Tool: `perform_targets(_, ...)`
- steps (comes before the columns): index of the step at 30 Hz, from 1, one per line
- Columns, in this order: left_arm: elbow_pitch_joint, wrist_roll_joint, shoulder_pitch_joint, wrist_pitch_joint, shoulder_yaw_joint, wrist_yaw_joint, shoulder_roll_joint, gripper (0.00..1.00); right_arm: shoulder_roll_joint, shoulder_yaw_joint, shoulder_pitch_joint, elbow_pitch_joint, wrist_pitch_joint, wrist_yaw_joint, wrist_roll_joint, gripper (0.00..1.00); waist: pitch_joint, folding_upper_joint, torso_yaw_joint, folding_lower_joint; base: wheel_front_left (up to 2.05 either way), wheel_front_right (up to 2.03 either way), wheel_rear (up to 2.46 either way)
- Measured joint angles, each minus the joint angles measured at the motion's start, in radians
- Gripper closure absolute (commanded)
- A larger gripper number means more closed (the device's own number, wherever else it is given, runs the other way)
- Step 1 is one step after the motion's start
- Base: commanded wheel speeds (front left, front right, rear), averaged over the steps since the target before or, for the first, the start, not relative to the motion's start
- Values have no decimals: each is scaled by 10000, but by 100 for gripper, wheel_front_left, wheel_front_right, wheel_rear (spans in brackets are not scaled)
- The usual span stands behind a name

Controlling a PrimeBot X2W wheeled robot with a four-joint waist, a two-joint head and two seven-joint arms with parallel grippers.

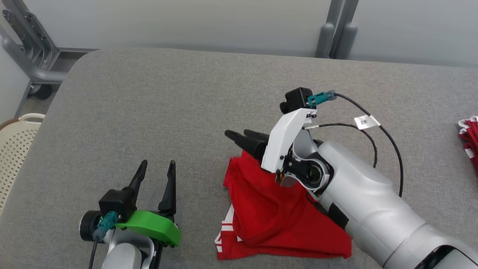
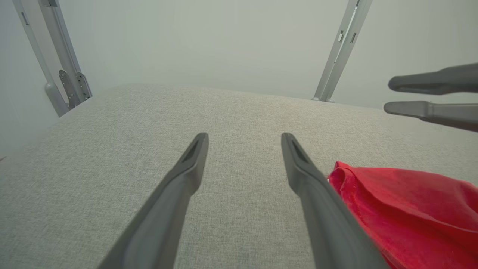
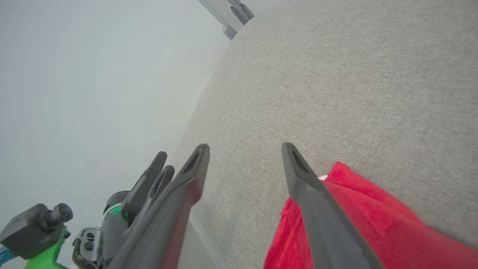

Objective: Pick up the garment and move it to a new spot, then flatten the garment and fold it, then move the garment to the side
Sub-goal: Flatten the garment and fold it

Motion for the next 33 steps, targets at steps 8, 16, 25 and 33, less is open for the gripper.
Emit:
perform_targets(8, -71, 75, 171, 0, 96, 2, 0, 0, -1099, -1260, 302, -107, -359, 0, -1536, 0, -179, 1, -266, 0, 0, 0, 0)
perform_targets(16, -111, 163, 339, -2, 132, 2, 0, 0, -1649, -3030, 2302, -1743, 407, 0, -3214, 0, -345, 0, -565, 0, 0, 0, 0)
perform_targets(25, -104, 182, 363, 0, 84, -15, -2, 0, -828, -5379, 5603, -5887, 2109, 0, -6527, 65, -364, 1, -706, 0, 0, 0, 0)
perform_targets(33, -123, 213, 337, 0, 119, -52, -2, 0, -148, -5756, 8121, -9311, 4151, 0, -7846, 100, -148, 1, -738, 0, 0, 0, 0)
